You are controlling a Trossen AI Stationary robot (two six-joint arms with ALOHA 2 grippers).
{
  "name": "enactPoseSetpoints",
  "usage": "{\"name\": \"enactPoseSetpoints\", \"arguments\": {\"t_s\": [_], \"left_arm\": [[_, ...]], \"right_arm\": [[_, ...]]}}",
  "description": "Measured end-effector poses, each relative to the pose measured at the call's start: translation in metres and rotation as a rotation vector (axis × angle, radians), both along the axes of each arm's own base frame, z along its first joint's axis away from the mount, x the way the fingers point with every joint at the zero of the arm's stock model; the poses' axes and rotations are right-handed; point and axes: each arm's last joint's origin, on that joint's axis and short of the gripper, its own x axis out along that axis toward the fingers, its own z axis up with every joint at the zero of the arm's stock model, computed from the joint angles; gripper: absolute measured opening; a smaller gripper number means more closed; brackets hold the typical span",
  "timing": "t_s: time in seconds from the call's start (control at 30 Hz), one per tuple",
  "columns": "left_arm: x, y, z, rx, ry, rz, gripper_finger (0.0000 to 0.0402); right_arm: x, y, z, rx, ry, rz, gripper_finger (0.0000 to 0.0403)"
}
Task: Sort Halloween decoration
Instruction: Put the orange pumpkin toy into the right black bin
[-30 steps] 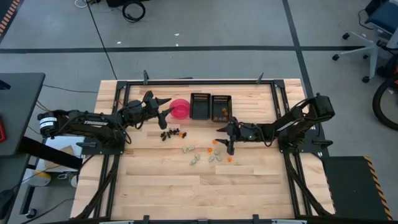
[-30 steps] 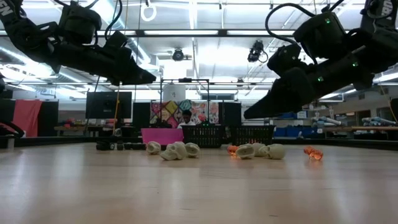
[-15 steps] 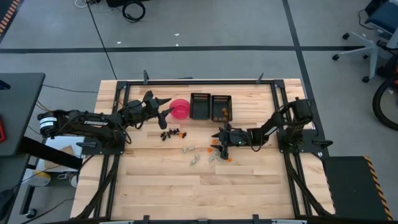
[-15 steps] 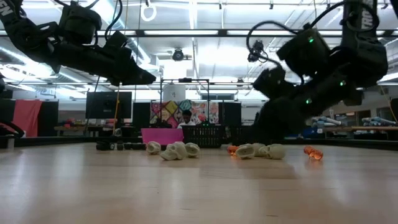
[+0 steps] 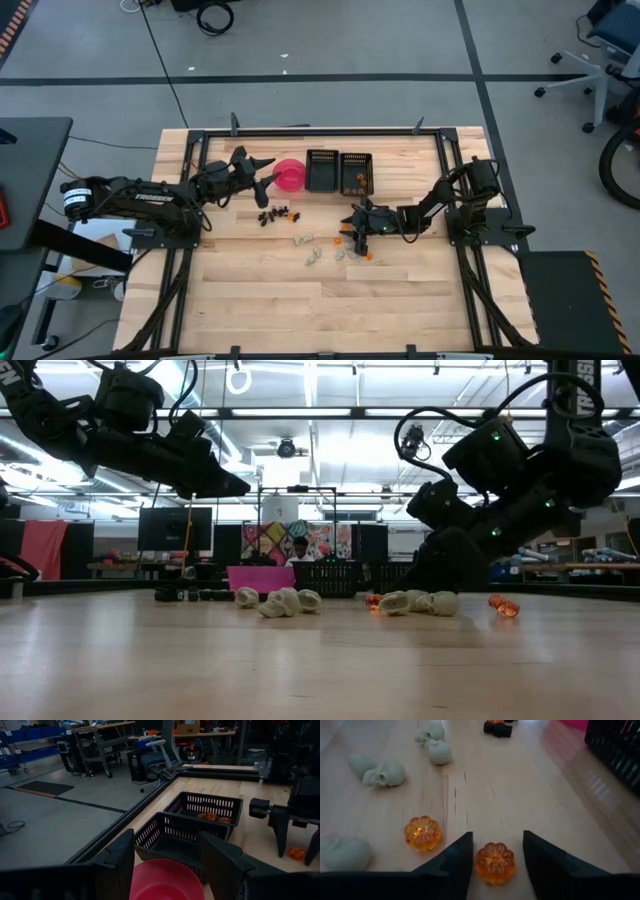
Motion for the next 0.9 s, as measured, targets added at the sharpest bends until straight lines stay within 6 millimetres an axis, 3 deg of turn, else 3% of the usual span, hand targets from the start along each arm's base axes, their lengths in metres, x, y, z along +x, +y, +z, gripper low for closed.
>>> {"name": "enactPoseSetpoints", "arguments": {"t_s": [0.3,0.67,0.9], "left_arm": [[0.0,0.0,0.0,0.007,0.004,-0.001,0.0189],[0.0,0.0,0.0,0.007,0.004,-0.001,0.0189],[0.0,0.0,0.0,0.007,0.003,-0.001,0.0189]], "right_arm": [[-0.002,0.0,0.005,-0.001,0.012,0.025,0.0105],[-0.003,-0.003,0.033,-0.064,-0.047,0.036,0.011],[-0.007,-0.011,0.049,-0.301,-0.054,-0.187,0.011]]}}
